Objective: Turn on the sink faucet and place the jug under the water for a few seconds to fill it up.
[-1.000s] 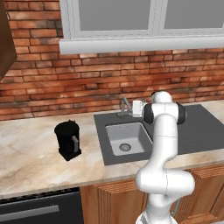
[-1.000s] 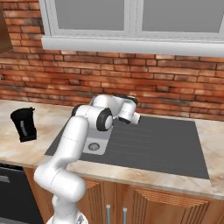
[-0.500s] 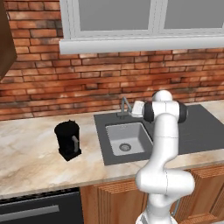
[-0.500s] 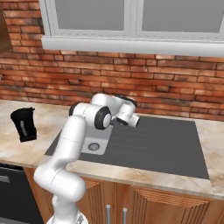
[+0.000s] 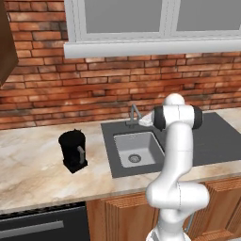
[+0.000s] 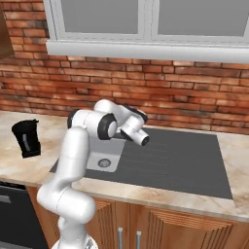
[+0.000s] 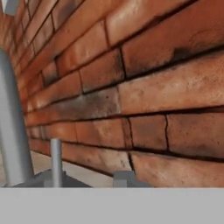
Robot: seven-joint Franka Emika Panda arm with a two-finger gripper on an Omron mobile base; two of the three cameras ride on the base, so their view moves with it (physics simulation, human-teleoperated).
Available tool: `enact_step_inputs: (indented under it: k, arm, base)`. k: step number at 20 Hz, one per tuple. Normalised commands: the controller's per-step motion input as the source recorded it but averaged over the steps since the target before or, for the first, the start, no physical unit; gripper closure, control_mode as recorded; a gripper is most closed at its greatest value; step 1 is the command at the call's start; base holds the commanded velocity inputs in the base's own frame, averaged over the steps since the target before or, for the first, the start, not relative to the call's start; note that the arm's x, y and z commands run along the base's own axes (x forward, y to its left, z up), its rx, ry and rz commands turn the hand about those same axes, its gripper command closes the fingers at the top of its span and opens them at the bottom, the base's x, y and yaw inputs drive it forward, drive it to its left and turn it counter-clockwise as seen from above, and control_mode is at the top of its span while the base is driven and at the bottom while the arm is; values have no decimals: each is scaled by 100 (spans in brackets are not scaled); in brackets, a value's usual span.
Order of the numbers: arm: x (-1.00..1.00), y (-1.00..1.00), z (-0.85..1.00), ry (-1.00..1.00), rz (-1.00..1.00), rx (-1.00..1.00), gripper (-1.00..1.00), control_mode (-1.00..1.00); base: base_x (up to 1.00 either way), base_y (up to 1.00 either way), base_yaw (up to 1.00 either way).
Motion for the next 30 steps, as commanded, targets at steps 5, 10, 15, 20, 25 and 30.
enact_step_inputs:
  k: [5, 10, 15, 20, 25, 30]
  arm:
    - [18, -74, 0, 25, -15, 13, 100, -100]
    - [13, -65, -12, 26, -10, 16, 100, -100]
    - [2, -72, -14, 27, -12, 23, 100, -100]
    - [1, -72, -18, 30, -13, 25, 100, -100]
    - [0, -75, -26, 28, -12, 28, 100, -100]
    - [0, -75, -32, 30, -13, 30, 100, -100]
  base:
    - [0, 0, 0]
    - [0, 0, 0]
    - [0, 0, 0]
    - [0, 0, 0]
    - [0, 0, 0]
    - [0, 0, 0]
